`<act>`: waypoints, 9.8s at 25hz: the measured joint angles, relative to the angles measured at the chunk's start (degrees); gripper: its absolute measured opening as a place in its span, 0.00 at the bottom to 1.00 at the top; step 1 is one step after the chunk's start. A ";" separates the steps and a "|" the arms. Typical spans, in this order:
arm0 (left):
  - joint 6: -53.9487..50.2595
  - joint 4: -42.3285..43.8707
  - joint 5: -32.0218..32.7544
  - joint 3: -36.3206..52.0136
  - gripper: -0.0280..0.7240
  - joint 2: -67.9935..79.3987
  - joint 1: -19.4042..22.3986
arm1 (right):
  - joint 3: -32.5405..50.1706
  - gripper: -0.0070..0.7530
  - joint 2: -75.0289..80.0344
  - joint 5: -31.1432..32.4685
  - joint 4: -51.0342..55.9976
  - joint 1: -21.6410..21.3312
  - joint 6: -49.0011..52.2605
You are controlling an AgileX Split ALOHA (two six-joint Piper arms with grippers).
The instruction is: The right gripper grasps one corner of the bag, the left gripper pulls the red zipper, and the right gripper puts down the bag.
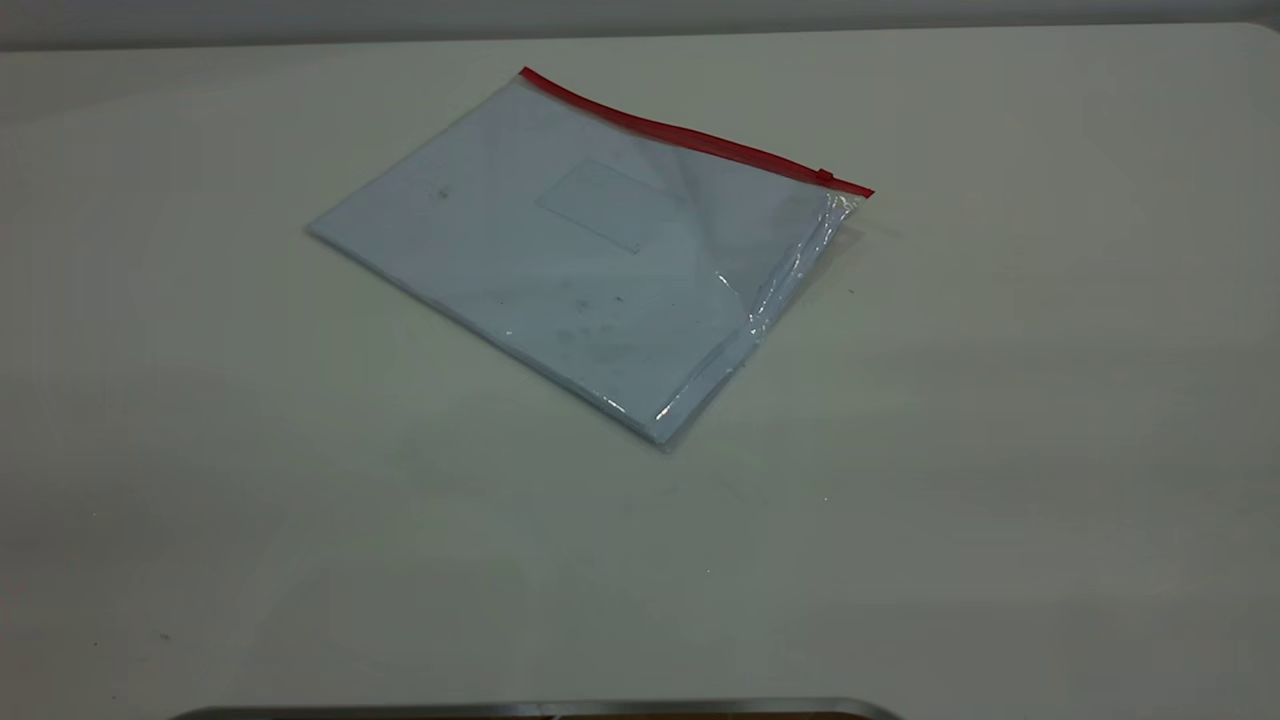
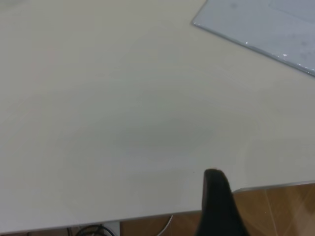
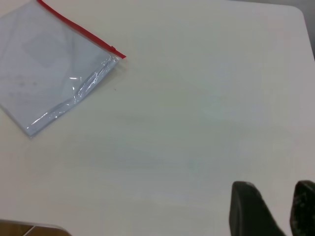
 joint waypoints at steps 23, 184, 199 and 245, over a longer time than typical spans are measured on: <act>0.00 0.00 0.00 0.00 0.76 0.00 0.00 | 0.00 0.33 0.00 0.00 0.00 0.00 0.00; 70.40 -44.44 -13.38 -71.85 0.76 138.50 -14.13 | -74.51 0.05 147.53 -5.05 56.38 21.84 -68.65; 73.43 -51.25 -10.40 -72.12 0.66 140.30 -14.83 | -74.88 0.05 147.16 -3.98 58.77 21.67 -70.56; 66.31 -36.22 -14.04 -72.32 0.11 140.38 -2.72 | -74.88 0.05 141.82 2.63 65.03 4.15 -73.33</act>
